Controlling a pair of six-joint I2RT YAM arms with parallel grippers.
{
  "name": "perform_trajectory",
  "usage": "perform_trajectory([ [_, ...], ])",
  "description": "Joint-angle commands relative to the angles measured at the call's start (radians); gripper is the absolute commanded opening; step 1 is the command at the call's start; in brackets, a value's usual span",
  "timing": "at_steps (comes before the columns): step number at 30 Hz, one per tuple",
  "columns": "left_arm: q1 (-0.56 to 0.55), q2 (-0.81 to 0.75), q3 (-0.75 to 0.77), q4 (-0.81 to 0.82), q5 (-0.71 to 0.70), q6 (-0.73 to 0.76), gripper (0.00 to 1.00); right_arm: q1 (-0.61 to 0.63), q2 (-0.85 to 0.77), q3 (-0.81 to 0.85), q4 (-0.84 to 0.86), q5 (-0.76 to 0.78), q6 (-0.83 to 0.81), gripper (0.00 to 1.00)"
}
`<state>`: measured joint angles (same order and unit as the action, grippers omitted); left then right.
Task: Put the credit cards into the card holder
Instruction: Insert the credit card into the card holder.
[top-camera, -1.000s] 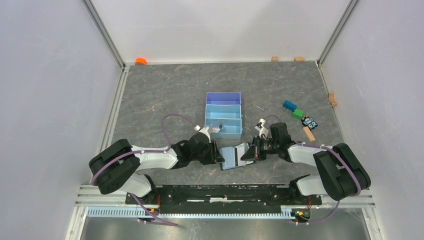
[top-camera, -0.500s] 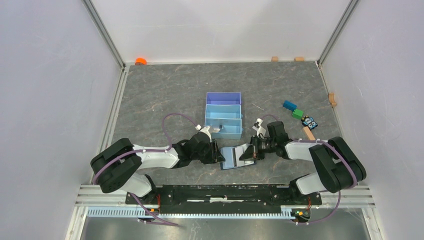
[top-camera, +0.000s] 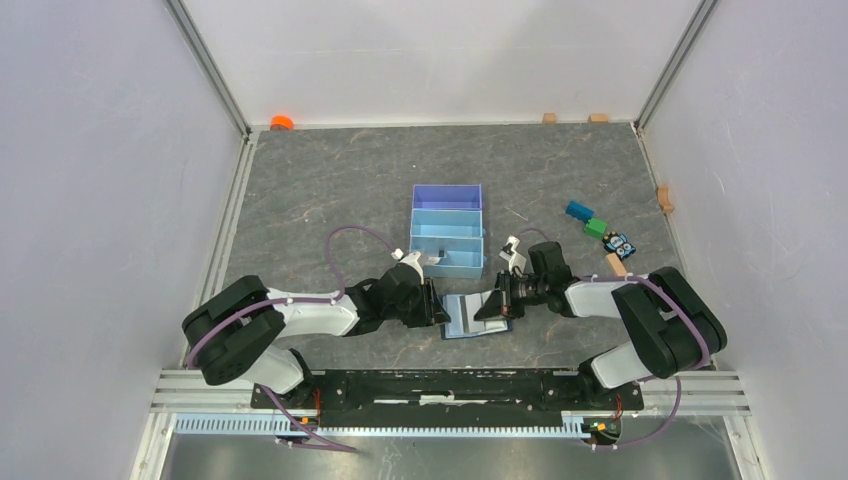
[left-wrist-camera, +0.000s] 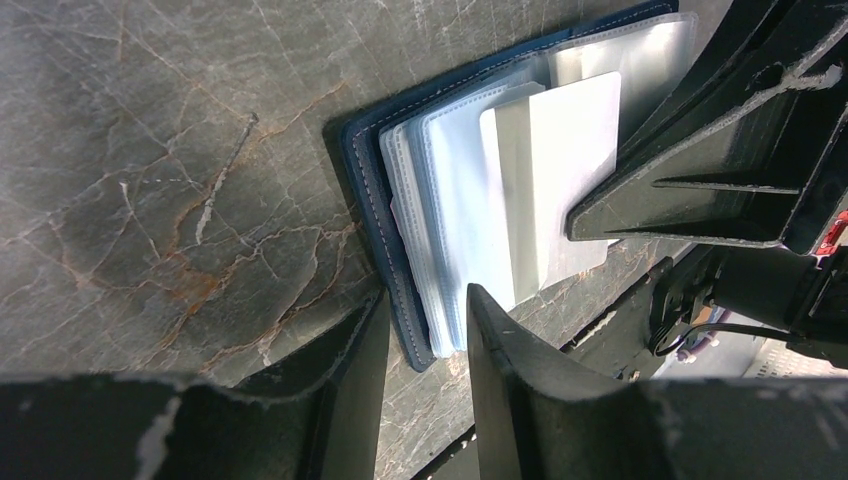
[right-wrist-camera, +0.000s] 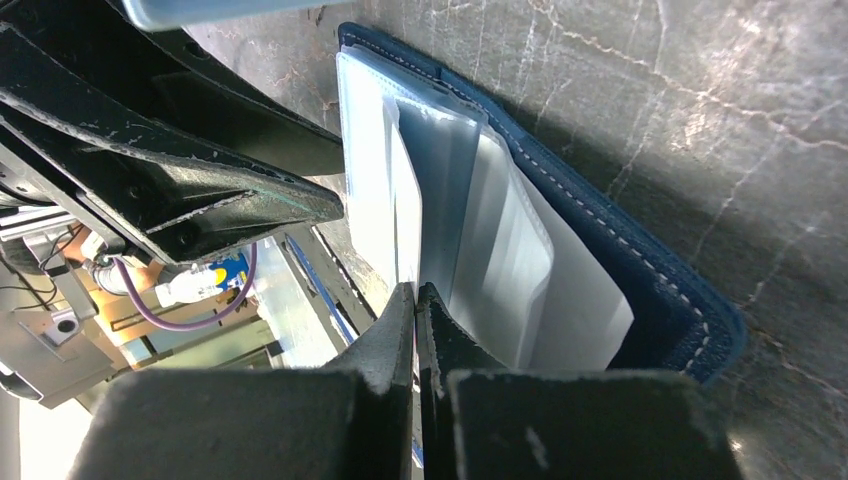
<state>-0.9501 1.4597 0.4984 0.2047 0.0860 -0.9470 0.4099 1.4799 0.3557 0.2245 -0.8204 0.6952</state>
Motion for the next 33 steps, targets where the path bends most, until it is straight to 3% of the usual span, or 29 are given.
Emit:
perform_trajectory([
  [1,-0.003,0.037,0.0,-0.059,-0.015,0.054,0.41,0.016,0.014,0.008,0.016,0.089,0.014,0.0],
  [6,-0.004,0.029,0.0,-0.059,-0.012,0.053,0.41,0.031,0.013,0.012,0.03,0.122,0.033,0.09],
  [11,-0.005,0.035,0.002,-0.044,-0.001,0.052,0.41,0.055,0.01,0.02,0.021,0.141,0.029,0.11],
  [26,-0.005,-0.038,0.012,-0.109,-0.035,0.063,0.46,0.055,-0.165,0.154,-0.344,0.307,-0.171,0.34],
  [33,-0.006,-0.044,0.027,-0.106,-0.027,0.068,0.47,0.067,-0.198,0.151,-0.37,0.326,-0.191,0.44],
])
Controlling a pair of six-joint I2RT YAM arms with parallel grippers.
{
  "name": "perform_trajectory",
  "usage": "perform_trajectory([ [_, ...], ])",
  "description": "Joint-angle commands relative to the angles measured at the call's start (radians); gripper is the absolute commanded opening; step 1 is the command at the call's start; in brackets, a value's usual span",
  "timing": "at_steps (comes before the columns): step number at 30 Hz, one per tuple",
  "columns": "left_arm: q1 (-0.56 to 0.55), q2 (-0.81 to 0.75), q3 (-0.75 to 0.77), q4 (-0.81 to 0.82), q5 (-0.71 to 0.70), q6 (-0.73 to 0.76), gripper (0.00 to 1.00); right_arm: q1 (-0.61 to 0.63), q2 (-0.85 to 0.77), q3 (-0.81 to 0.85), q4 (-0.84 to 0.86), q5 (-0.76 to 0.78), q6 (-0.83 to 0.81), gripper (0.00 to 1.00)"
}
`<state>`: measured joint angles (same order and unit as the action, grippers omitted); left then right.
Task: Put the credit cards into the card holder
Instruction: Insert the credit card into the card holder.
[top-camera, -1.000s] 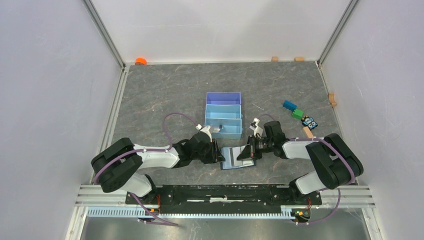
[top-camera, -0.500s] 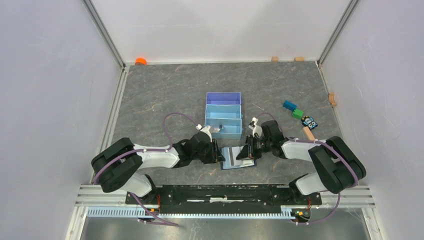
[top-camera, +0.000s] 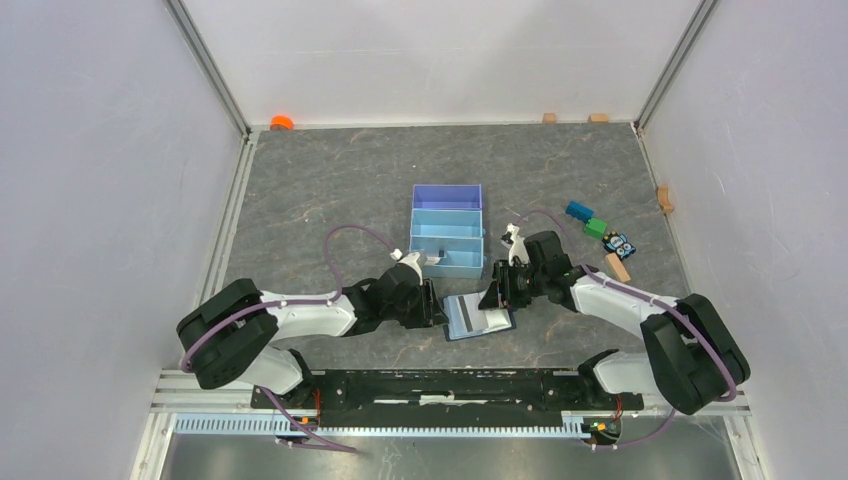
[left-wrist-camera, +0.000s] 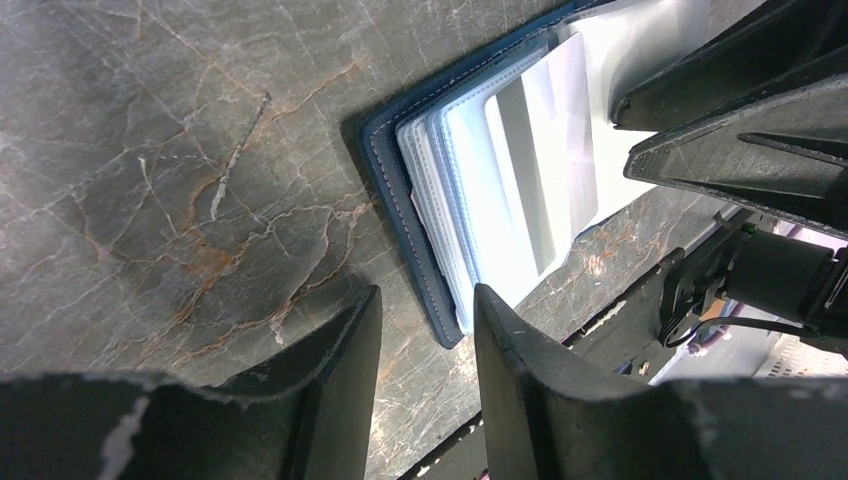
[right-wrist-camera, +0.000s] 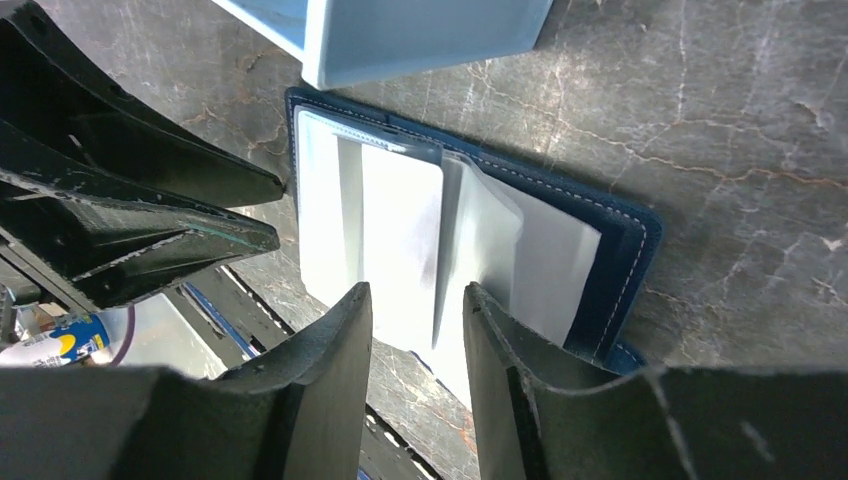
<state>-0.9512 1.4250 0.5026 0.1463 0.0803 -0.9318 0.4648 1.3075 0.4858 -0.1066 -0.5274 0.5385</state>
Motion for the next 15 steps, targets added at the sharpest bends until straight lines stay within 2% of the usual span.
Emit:
perform_trajectory([
  [1,-0.004,-0.002,0.024,-0.039,-0.017,0.053,0.47,0.019,-0.027,0.02,-0.039,0.035,-0.031,0.44],
  [15,-0.006,0.113,0.052,0.02,0.019,0.079,0.39,0.147,0.008,0.069,-0.019,0.098,0.017,0.44],
])
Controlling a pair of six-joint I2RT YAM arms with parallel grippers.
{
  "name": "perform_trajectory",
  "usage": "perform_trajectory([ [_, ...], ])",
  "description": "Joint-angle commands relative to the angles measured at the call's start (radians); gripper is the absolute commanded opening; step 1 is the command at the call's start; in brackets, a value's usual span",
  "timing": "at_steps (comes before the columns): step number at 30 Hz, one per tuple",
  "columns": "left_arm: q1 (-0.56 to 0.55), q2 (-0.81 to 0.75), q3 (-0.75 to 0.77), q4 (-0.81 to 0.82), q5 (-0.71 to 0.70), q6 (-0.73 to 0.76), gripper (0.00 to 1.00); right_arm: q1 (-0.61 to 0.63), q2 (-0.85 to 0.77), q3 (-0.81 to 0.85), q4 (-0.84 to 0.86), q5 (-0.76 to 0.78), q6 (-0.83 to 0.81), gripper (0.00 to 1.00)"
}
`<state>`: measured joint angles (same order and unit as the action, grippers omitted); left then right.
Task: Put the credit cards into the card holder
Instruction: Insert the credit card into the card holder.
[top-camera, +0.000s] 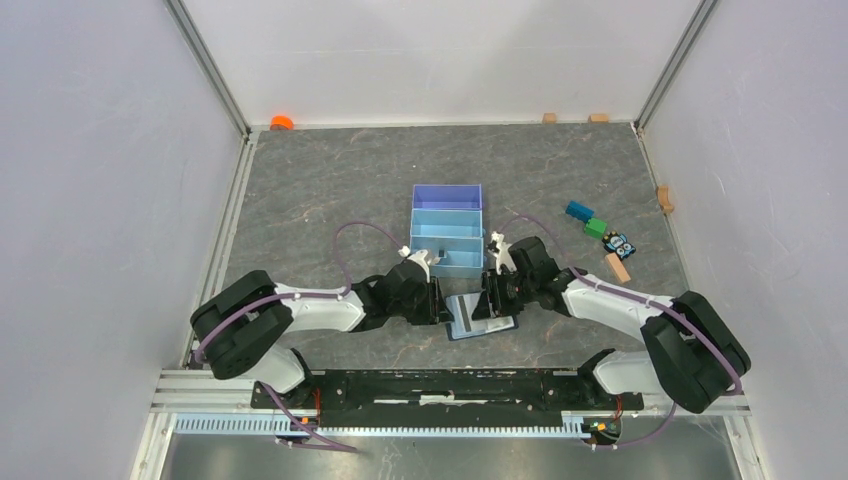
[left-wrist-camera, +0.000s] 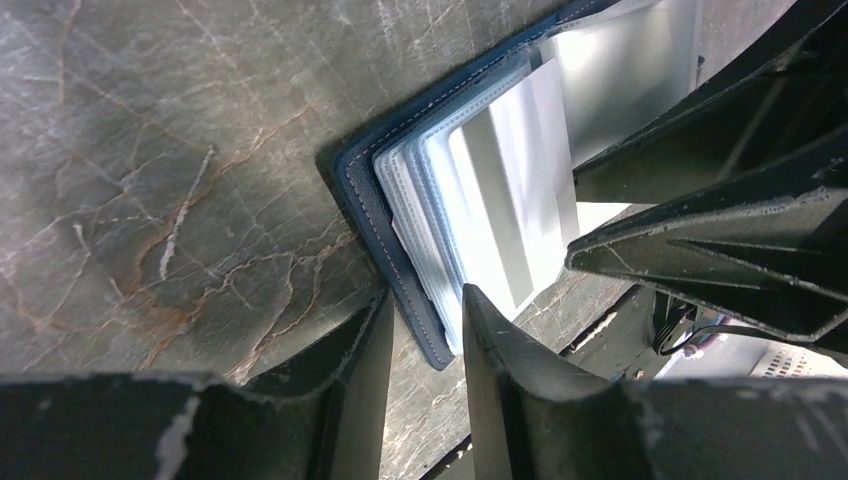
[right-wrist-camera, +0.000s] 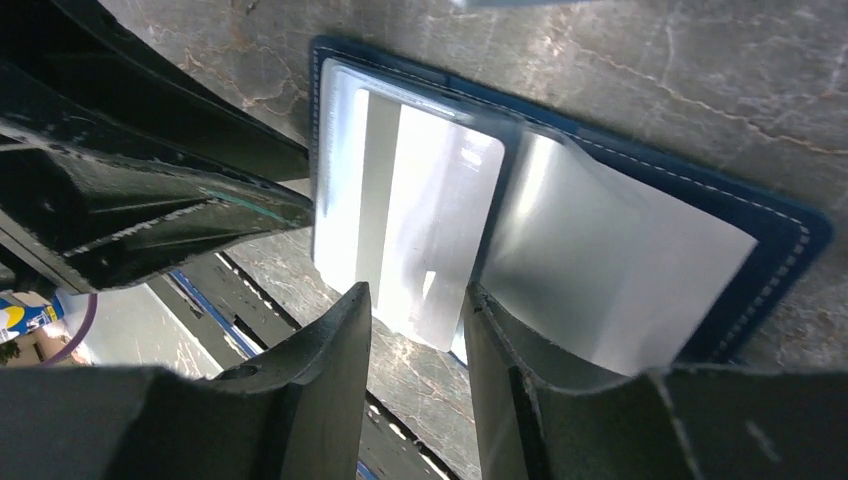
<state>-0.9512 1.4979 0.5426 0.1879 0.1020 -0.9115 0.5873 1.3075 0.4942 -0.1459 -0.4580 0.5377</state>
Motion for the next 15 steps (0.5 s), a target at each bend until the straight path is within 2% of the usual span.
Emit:
perform_trajectory([
  [1,-0.005,0.042,0.013,-0.019,-0.004,0.059,0.39,0.033,0.01,0.073,0.023,0.026,0.017,0.44],
  [11,-0.008,0.02,0.028,-0.028,-0.016,0.062,0.39,0.085,0.036,0.148,-0.042,0.095,-0.011,0.46],
  [15,-0.008,-0.02,0.026,-0.071,-0.036,0.065,0.42,0.085,-0.023,0.231,-0.161,0.186,-0.094,0.56],
])
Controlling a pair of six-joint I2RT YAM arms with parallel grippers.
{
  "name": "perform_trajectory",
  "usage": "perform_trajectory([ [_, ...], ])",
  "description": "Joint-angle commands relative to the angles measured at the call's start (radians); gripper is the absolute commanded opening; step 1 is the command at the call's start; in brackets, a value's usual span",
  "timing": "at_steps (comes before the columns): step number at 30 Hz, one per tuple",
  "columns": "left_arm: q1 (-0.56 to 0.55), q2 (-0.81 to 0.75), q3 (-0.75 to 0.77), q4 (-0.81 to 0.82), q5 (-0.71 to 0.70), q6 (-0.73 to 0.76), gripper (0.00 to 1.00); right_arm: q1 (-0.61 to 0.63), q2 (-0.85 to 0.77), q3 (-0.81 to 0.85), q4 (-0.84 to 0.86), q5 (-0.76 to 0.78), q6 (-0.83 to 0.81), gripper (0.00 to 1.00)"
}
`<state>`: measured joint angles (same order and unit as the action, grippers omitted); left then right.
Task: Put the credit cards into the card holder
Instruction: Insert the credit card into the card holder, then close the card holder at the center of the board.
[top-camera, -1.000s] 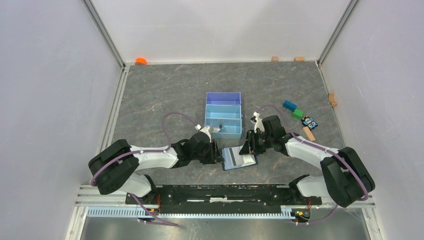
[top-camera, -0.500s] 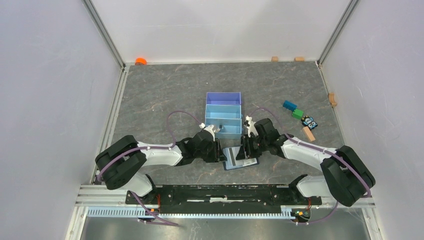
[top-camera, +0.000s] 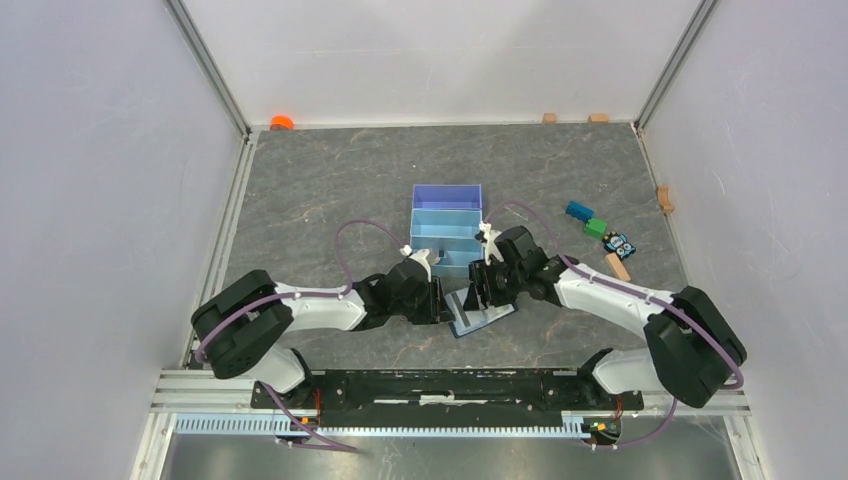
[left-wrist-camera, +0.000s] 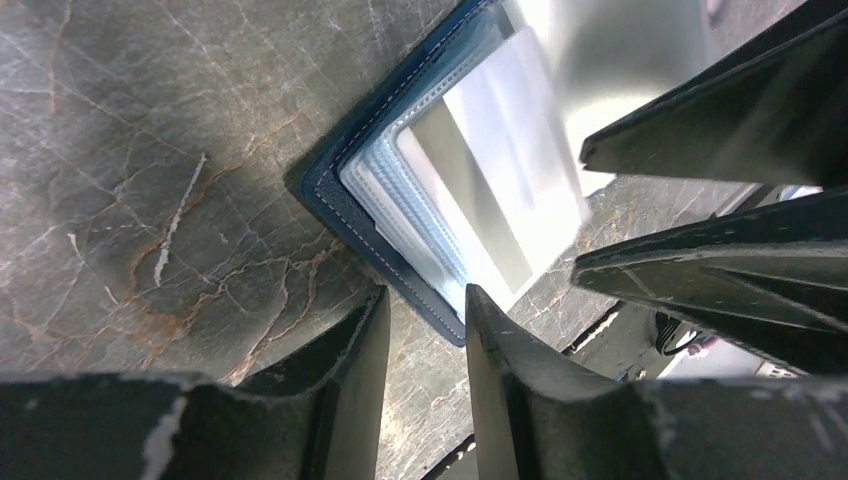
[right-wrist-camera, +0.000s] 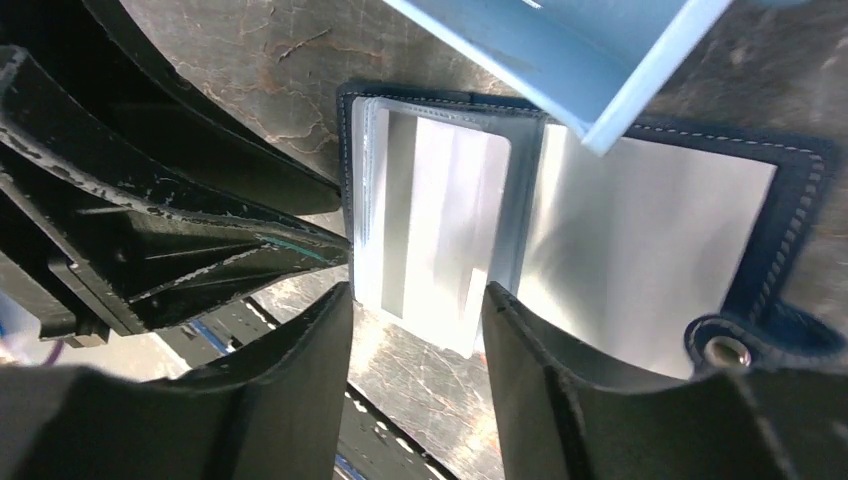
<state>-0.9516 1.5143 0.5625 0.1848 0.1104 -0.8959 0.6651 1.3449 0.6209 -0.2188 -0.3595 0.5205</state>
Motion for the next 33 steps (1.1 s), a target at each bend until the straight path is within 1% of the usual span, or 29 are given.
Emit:
perform_trajectory([
  [1,-0.007,-0.05,0.008,-0.077,-0.045,0.051,0.43,0.007,-0.076,0.124,-0.115,0.108,-0.093,0.61],
  [4,-0.007,-0.082,0.008,-0.106,-0.056,0.054,0.49,-0.009,-0.109,0.2,-0.202,0.166,-0.156,0.72],
  [6,-0.007,-0.109,0.009,-0.125,-0.066,0.054,0.54,-0.037,-0.117,0.224,-0.241,0.187,-0.197,0.77],
  [8,-0.007,-0.133,0.009,-0.149,-0.076,0.055,0.59,-0.086,-0.122,0.217,-0.258,0.182,-0.23,0.79],
  [10,-0.005,-0.153,0.014,-0.177,-0.086,0.06,0.63,-0.141,-0.126,0.194,-0.254,0.161,-0.262,0.8],
  [13,-0.005,-0.173,0.024,-0.228,-0.106,0.064,0.65,-0.199,-0.12,0.156,-0.249,0.159,-0.296,0.77],
  [15,-0.004,-0.182,0.029,-0.245,-0.107,0.064,0.65,-0.213,-0.109,0.135,-0.245,0.158,-0.306,0.74],
  [17,-0.004,-0.188,0.034,-0.263,-0.136,0.063,0.65,-0.213,-0.096,0.117,-0.235,0.146,-0.313,0.71],
  [20,-0.003,-0.189,0.041,-0.28,-0.144,0.06,0.65,-0.213,-0.085,0.088,-0.218,0.141,-0.32,0.68],
  [23,-0.001,-0.185,0.045,-0.284,-0.145,0.057,0.65,-0.213,-0.075,0.059,-0.196,0.137,-0.321,0.62],
  [26,-0.001,-0.181,0.046,-0.288,-0.144,0.057,0.64,-0.212,-0.058,0.044,-0.178,0.146,-0.328,0.6],
  [33,0.001,-0.183,0.047,-0.298,-0.147,0.057,0.64,-0.213,-0.015,0.054,-0.142,0.155,-0.356,0.6],
])
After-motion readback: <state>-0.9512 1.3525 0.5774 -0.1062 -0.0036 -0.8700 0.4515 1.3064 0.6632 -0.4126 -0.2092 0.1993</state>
